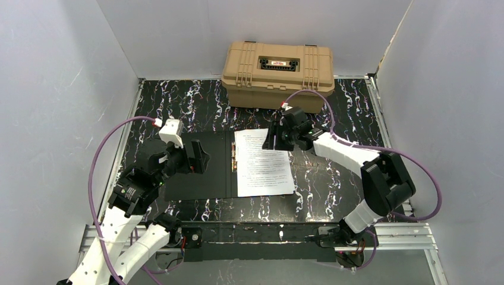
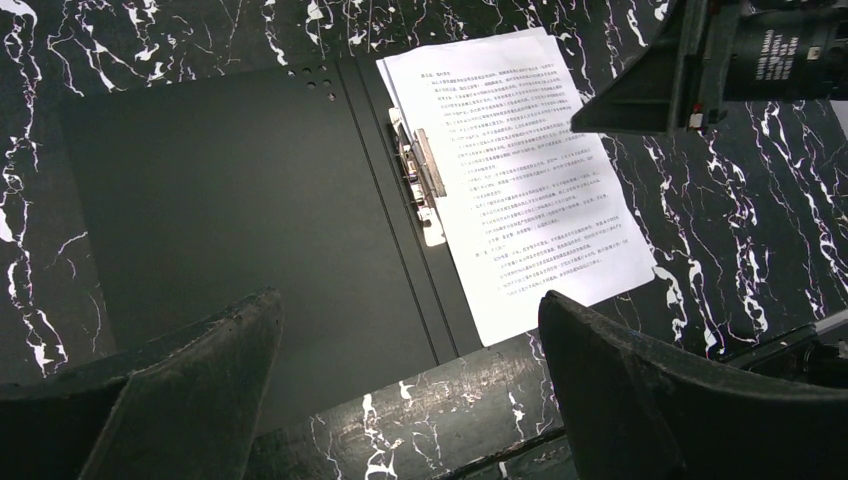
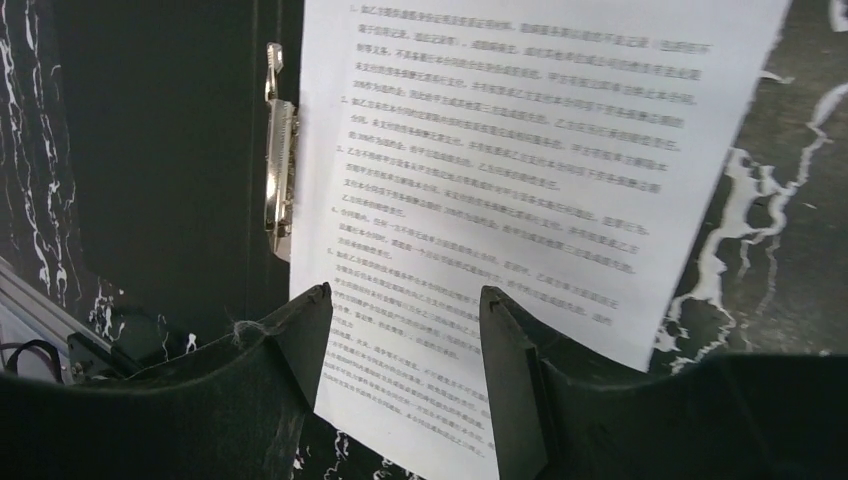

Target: Put the files into the folder

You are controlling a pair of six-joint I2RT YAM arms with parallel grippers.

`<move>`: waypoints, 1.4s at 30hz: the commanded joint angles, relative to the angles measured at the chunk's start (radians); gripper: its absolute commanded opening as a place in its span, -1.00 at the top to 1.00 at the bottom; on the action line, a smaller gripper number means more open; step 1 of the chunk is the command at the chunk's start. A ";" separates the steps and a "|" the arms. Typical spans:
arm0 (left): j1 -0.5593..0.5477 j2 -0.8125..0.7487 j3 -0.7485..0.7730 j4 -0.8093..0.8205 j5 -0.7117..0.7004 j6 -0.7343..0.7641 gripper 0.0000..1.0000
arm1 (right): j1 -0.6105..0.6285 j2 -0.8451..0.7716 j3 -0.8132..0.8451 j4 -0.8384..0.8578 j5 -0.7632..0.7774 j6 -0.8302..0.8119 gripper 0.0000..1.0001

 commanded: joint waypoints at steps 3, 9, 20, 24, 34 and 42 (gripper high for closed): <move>0.004 -0.010 -0.014 -0.008 0.013 -0.001 -0.96 | 0.095 0.093 0.116 0.049 0.040 0.049 -0.24; 0.004 -0.011 -0.016 -0.008 0.015 -0.001 -0.97 | 0.171 0.201 0.218 0.040 0.075 0.060 -0.22; 0.004 -0.016 -0.014 -0.012 0.004 -0.004 -0.96 | 0.253 0.356 0.365 0.001 0.140 0.059 -0.09; 0.004 -0.017 -0.014 -0.012 0.005 -0.004 -0.97 | 0.268 0.401 0.400 -0.014 0.160 0.056 -0.02; 0.004 -0.013 -0.014 -0.013 0.012 -0.003 -0.96 | 0.293 0.477 0.469 -0.045 0.186 0.049 0.11; 0.003 -0.013 -0.014 -0.012 0.012 -0.003 -0.97 | 0.299 0.501 0.479 -0.053 0.192 0.047 0.25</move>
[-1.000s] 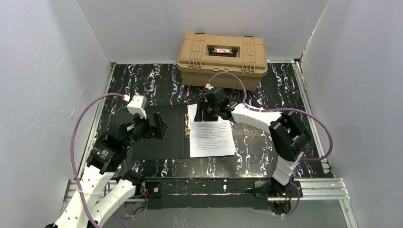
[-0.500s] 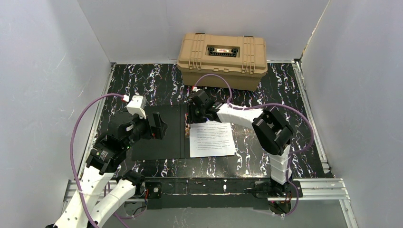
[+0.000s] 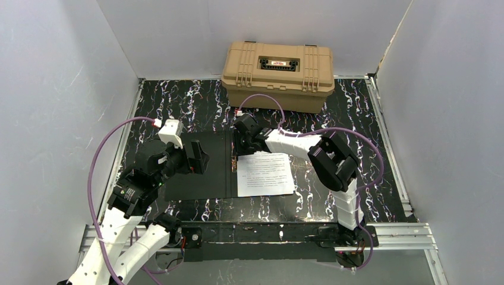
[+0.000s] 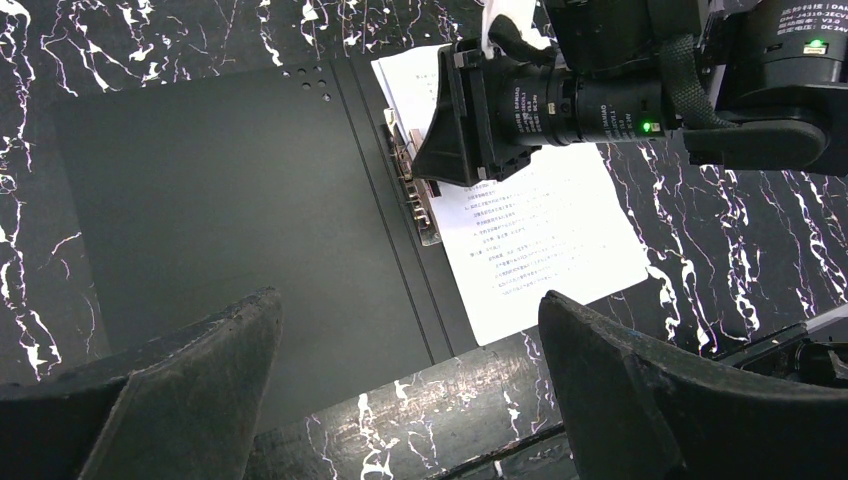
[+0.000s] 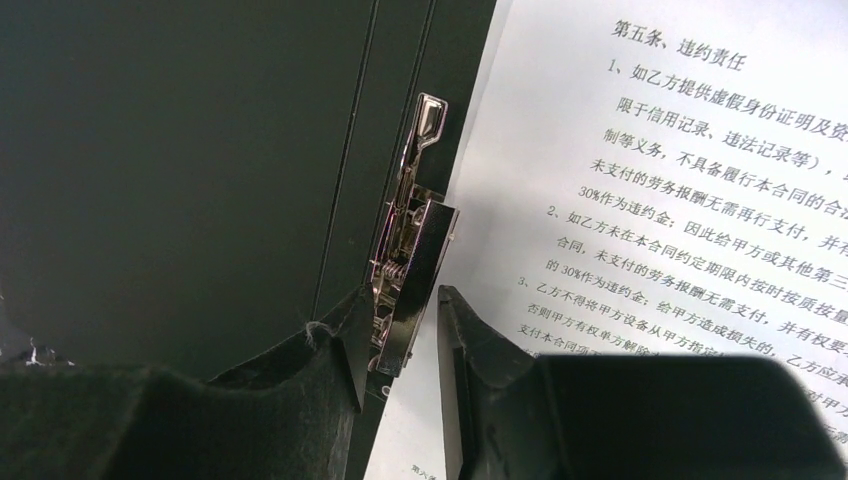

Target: Put the files into the folder

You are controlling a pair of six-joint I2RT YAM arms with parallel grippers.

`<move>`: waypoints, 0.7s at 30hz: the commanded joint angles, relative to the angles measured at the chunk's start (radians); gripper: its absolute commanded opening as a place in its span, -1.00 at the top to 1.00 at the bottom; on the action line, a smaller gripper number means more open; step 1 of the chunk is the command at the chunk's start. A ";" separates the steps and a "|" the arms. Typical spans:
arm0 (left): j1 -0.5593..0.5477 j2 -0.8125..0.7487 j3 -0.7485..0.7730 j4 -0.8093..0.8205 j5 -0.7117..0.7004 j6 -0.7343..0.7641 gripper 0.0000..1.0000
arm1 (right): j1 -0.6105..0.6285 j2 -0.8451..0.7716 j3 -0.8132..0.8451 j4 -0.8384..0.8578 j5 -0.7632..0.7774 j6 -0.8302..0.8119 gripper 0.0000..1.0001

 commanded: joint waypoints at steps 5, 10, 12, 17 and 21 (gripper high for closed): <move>0.004 -0.005 -0.014 -0.014 0.002 0.003 -0.96 | 0.013 0.029 0.042 -0.005 0.029 -0.006 0.34; 0.003 -0.004 -0.014 -0.014 0.002 0.003 -0.97 | 0.015 0.026 0.037 -0.008 0.035 -0.009 0.65; 0.004 -0.003 -0.014 -0.014 0.002 0.003 -0.97 | 0.015 0.018 0.030 -0.006 0.038 -0.011 0.74; 0.004 0.003 -0.016 -0.013 0.011 0.003 -0.97 | 0.016 -0.004 0.009 -0.013 0.040 -0.030 0.84; 0.004 0.019 -0.016 -0.010 0.056 0.003 -0.96 | 0.016 -0.033 -0.019 -0.020 0.046 -0.053 0.86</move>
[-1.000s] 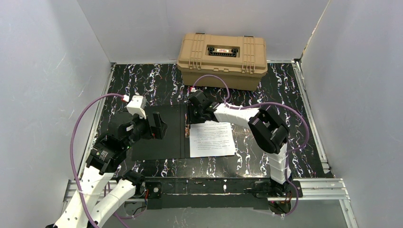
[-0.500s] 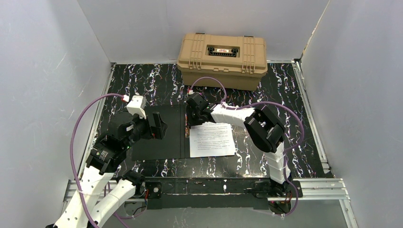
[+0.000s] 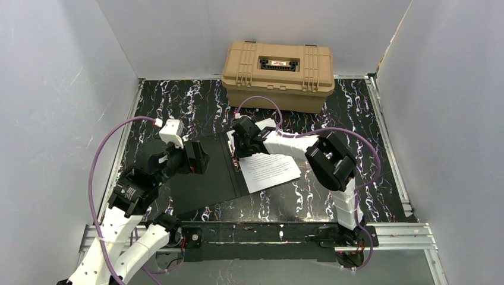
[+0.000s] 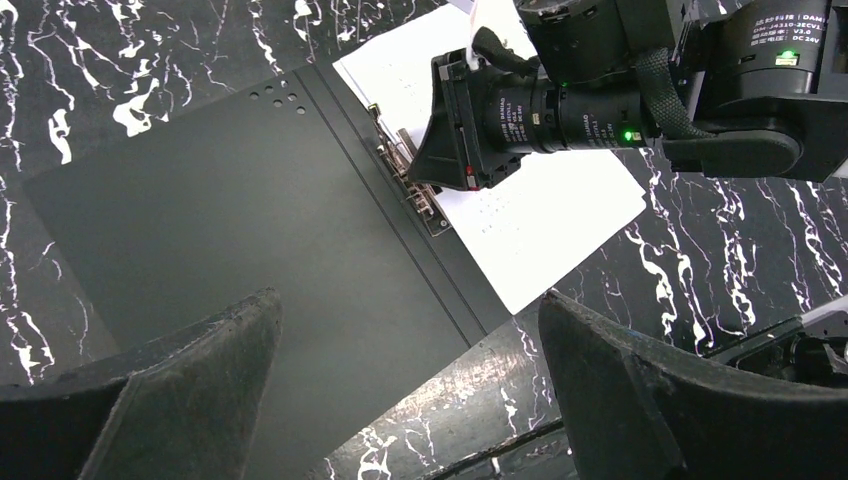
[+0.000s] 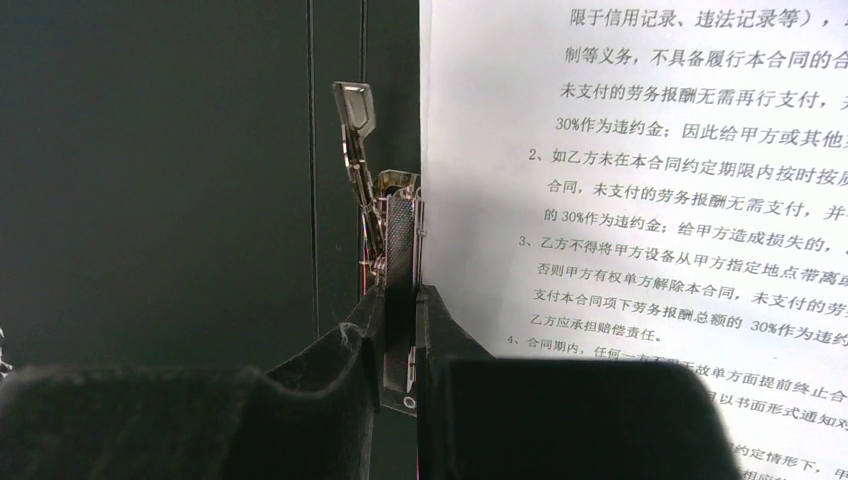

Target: Put the files into the folder

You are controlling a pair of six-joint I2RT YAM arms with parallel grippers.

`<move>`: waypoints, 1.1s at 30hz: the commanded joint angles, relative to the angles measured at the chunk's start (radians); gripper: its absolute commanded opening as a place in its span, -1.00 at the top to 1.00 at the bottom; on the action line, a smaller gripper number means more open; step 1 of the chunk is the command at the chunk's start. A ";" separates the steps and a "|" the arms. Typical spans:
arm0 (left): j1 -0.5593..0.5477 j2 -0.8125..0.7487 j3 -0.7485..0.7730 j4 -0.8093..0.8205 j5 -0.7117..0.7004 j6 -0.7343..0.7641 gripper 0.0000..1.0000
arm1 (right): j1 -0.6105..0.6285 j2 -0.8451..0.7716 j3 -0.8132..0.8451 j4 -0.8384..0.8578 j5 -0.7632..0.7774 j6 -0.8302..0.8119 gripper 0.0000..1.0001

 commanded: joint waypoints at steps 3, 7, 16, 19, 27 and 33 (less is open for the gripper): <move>0.004 0.036 -0.017 -0.005 0.093 0.000 -0.96 | 0.004 -0.085 -0.050 -0.026 0.035 -0.065 0.88; 0.002 0.082 -0.011 0.000 0.150 -0.025 -0.96 | 0.004 -0.133 -0.096 -0.039 0.043 -0.100 0.88; -0.019 0.143 -0.053 0.053 0.223 -0.175 -0.96 | 0.002 -0.221 -0.179 -0.062 0.053 -0.162 0.88; -0.049 0.165 -0.105 0.099 0.212 -0.235 -0.96 | -0.001 -0.232 -0.194 -0.064 0.039 -0.176 0.86; -0.096 0.305 -0.182 0.166 0.143 -0.350 -0.96 | -0.002 -0.259 -0.221 -0.061 0.020 -0.181 0.52; -0.101 0.394 -0.215 0.232 0.128 -0.375 -0.96 | -0.002 -0.279 -0.226 -0.068 0.038 -0.178 0.25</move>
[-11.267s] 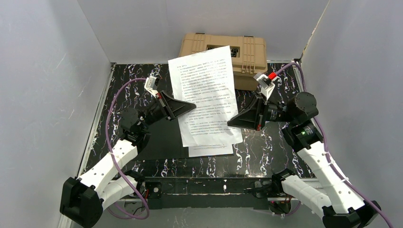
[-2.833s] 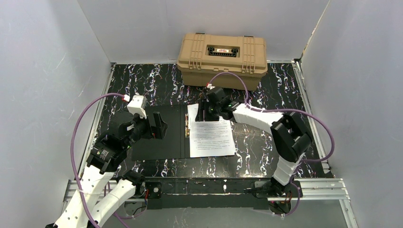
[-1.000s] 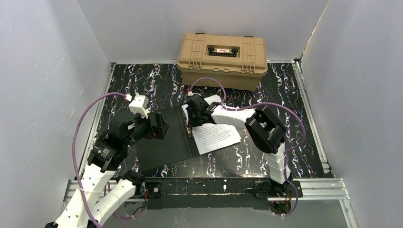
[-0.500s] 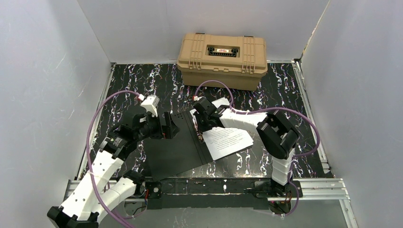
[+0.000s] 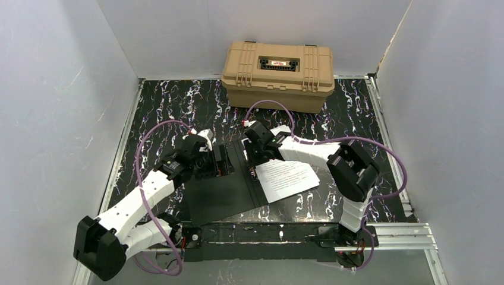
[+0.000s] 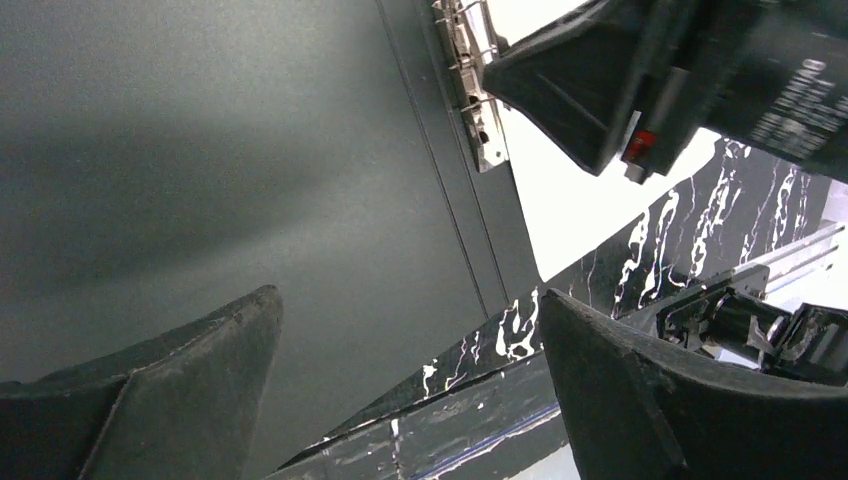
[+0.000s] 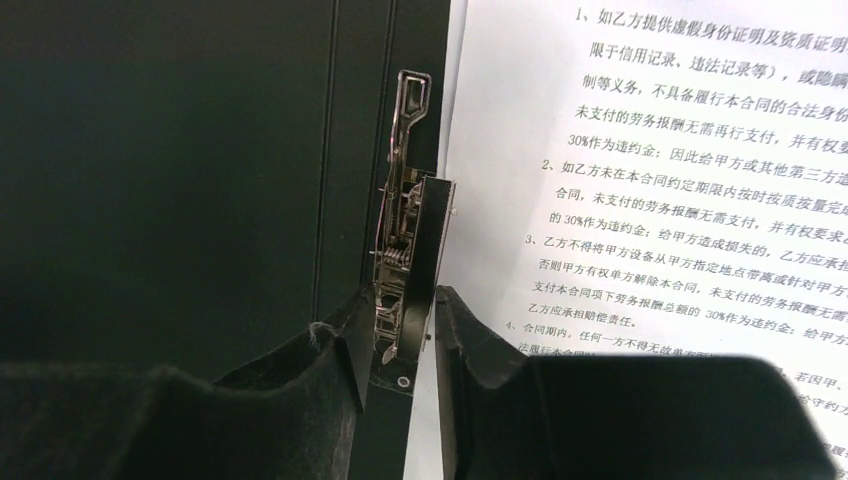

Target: Put the files into the folder

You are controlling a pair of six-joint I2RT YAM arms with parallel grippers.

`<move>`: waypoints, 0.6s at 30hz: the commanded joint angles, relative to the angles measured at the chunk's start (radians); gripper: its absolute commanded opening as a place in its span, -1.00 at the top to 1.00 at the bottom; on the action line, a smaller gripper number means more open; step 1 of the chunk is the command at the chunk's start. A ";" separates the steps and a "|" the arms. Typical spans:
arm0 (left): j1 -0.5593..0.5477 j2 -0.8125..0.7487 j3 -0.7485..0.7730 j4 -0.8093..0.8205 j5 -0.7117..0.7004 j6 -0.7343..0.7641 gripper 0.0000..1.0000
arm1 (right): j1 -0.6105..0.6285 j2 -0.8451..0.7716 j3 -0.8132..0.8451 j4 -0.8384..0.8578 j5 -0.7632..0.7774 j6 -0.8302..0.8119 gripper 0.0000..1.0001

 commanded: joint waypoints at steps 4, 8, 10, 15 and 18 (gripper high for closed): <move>-0.011 0.070 -0.032 0.080 -0.040 -0.041 -0.96 | -0.002 -0.083 0.000 -0.004 0.032 -0.012 0.18; -0.012 0.104 -0.049 0.106 -0.050 -0.048 -0.96 | -0.001 -0.087 0.004 -0.016 0.044 -0.012 0.18; -0.012 0.118 -0.058 0.119 -0.049 -0.051 -0.96 | -0.002 -0.083 0.004 -0.021 0.054 -0.012 0.20; -0.012 0.155 -0.074 0.143 -0.044 -0.055 -0.94 | -0.002 -0.084 -0.001 -0.042 0.110 -0.003 0.20; -0.012 0.169 -0.083 0.152 -0.038 -0.054 -0.93 | -0.007 -0.110 -0.013 -0.053 0.160 -0.002 0.17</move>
